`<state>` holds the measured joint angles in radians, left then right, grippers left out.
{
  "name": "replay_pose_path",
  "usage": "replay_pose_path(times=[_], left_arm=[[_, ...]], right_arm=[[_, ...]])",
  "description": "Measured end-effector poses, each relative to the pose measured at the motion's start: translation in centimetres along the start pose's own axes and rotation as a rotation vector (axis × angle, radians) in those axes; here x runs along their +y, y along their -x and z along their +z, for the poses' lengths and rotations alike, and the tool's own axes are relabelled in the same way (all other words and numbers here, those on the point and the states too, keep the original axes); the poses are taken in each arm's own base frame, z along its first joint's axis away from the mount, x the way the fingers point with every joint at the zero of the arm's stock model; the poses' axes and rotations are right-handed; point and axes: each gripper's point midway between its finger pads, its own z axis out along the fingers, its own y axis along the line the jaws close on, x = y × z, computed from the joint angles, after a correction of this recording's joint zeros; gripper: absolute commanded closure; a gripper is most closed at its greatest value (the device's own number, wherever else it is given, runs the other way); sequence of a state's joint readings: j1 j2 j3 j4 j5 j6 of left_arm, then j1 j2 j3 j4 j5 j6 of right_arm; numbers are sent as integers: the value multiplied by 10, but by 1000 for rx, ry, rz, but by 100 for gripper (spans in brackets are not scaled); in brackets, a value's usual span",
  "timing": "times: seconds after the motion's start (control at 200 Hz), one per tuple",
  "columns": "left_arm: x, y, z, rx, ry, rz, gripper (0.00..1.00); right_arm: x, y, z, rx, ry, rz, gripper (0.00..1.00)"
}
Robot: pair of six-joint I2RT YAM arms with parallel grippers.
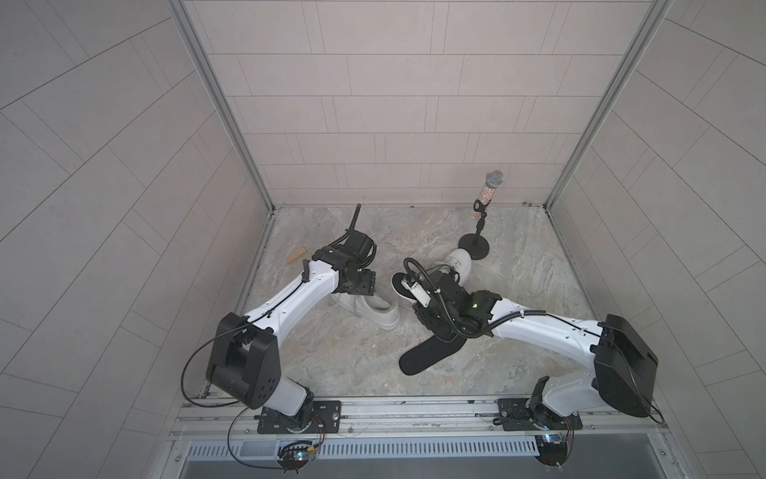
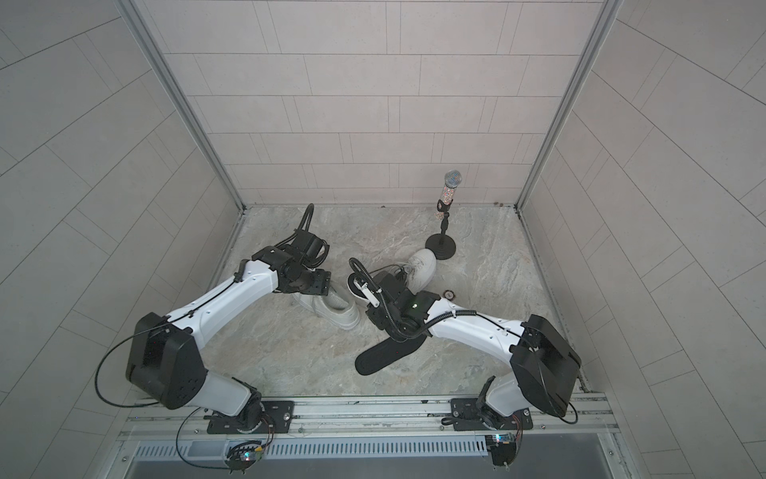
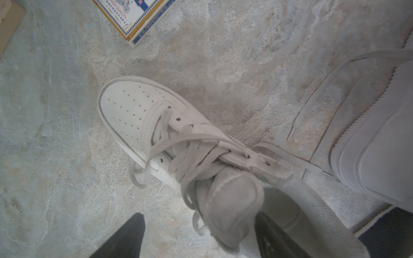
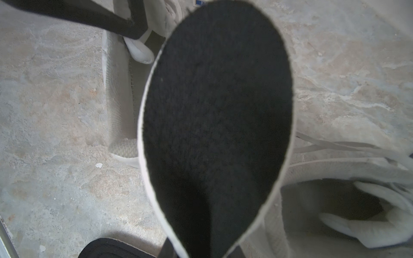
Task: Insert the insole into the shoe
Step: Pick up the shoe at the center of the board.
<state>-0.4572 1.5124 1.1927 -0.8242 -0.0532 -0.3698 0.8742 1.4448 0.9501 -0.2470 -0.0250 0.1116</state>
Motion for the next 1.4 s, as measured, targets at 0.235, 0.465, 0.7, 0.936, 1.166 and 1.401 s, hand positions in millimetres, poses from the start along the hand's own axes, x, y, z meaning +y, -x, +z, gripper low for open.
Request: replay_pose_path(times=[0.235,0.465,0.7,0.936,1.166,1.401], left_arm=[[8,4,10,-10,69,-59,21],[7,8,10,-30,66,-98,58],[-1,-4,10,26,19,-25,96],[-16,-11,7,70,-88,39,100],[-32,-17,1,106,-197,85,100],[-38,-18,-2,113,-240,105,100]], right_arm=[[4,-1,0,4,21,1,76],[16,-3,0,32,92,-1,77],[28,1,-8,57,163,5,78],[42,17,-28,80,253,42,80],[67,16,-36,138,395,177,83],[85,13,-22,243,495,315,82]])
